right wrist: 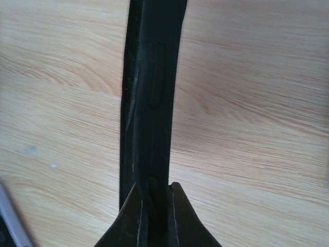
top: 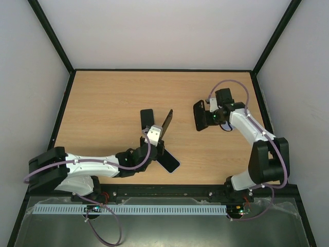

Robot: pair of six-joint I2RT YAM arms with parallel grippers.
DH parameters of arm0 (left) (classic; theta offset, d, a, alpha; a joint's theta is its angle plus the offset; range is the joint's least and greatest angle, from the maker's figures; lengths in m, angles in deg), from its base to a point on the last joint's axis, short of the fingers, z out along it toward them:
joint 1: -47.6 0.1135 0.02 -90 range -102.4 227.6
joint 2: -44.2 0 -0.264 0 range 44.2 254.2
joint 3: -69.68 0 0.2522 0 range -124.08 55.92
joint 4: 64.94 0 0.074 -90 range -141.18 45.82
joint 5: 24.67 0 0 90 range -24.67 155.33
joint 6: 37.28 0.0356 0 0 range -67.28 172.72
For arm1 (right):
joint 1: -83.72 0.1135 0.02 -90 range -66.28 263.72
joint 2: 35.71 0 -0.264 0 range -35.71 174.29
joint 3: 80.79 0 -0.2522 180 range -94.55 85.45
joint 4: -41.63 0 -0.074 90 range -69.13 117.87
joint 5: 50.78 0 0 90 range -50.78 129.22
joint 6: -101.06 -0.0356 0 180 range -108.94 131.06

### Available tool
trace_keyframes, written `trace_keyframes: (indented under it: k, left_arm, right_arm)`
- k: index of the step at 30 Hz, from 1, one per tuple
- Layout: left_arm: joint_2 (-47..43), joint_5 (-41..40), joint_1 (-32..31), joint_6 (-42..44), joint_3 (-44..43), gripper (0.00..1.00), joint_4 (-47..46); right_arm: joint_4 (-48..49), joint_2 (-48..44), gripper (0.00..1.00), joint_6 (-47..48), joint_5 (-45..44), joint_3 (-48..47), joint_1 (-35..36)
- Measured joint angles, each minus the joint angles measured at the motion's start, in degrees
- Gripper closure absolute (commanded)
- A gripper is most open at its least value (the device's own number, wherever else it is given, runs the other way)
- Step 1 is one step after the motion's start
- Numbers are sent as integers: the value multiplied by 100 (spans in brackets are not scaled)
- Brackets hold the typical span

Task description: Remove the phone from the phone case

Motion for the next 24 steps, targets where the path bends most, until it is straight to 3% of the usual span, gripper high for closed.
trace_keyframes:
  k: [10, 22, 24]
  left_arm:
    - [-70, -35, -83, -15, 70, 97, 114]
    - [-57, -42, -162, -17, 70, 97, 136]
    - [-57, -42, -175, -17, 70, 97, 136]
  right_arm:
    - [-223, 647, 98, 944, 345, -44, -767]
    - [-219, 1335, 98, 1025, 560, -96, -1187]
    - [-221, 1401, 88, 1023, 623, -120, -1255]
